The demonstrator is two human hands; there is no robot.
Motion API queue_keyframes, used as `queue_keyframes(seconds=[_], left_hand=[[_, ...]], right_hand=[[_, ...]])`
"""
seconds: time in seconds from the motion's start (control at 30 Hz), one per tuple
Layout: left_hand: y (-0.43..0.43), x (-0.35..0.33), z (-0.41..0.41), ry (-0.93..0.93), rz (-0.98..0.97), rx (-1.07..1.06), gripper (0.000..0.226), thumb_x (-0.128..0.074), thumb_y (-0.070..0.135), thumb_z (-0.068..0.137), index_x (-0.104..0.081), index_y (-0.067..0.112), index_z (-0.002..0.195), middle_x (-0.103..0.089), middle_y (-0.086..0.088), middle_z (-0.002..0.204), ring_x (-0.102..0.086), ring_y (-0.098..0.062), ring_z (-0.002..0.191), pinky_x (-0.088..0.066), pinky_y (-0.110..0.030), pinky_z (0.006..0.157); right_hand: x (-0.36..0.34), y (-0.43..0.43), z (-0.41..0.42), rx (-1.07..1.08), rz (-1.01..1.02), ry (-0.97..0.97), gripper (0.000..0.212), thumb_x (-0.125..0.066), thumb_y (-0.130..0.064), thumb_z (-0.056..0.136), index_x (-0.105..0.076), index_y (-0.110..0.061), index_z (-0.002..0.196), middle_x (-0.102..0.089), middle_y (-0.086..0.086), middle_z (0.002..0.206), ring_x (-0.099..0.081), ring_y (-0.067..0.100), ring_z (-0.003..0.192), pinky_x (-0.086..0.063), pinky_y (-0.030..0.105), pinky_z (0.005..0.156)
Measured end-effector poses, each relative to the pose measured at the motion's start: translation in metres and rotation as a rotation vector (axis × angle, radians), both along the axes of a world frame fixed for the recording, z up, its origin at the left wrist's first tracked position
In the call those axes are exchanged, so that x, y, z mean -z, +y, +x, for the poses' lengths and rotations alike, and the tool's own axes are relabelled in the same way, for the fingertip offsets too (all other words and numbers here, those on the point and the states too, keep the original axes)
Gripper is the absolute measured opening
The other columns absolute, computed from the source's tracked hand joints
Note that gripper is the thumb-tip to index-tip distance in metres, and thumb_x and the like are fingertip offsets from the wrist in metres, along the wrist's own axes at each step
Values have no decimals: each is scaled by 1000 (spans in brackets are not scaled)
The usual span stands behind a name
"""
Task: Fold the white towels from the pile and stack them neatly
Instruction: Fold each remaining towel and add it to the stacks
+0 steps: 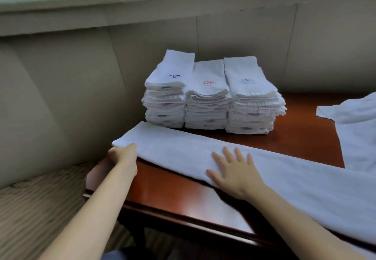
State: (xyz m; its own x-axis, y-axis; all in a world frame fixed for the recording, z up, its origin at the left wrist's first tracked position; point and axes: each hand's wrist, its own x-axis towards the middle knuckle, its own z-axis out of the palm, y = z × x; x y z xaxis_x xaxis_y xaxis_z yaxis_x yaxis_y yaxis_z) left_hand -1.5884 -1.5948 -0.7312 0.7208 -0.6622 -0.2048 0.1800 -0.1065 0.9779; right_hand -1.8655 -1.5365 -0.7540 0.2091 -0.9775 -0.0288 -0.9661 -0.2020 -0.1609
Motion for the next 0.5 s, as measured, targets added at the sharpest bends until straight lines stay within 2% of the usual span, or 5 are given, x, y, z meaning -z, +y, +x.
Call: queue_keyframes(seconds=[0.1,0.23,0.3,0.4,0.5], left_hand=[[-8,-6,7,333,-52,97,57,-69,6,84,-42,6,134,-56,-11,122,-60,-23,98,-50,-28,70],[-8,-10,-14,254,34,223,42,-66,6,82,-54,9,122,-58,-3,97,-54,-13,76,-44,-22,56],[-7,-18,-33,137,-15,208,36,-62,6,81,-53,12,115,-59,-3,92,-61,-20,82,-51,-30,65],[5,-35,-68,-425,-130,258,44,-61,10,78,-51,12,121,-63,-10,109,-61,-32,104,-49,-38,88],[32,-50,-111,-861,-304,551,51,-62,11,74,-52,26,121,-63,4,96,-60,-25,91,-43,-28,73]], right_hand=[[6,-1,0,0,-1,30,69,-17,-69,90,-6,-38,151,4,2,161,6,30,146,4,53,116],[2,0,-2,-15,17,11,68,-22,-68,91,-7,-40,150,3,1,161,7,28,147,6,52,115],[-5,0,-5,-26,51,-129,63,-34,-59,94,-16,-37,150,-5,-1,160,2,23,147,5,46,116],[-34,-1,-13,135,171,-888,36,-44,-37,99,-46,-24,133,-42,9,146,-38,20,133,-24,33,109],[-62,-1,-41,354,382,-1659,49,-33,-56,97,-51,-18,121,-63,15,119,-62,31,107,-40,43,98]])
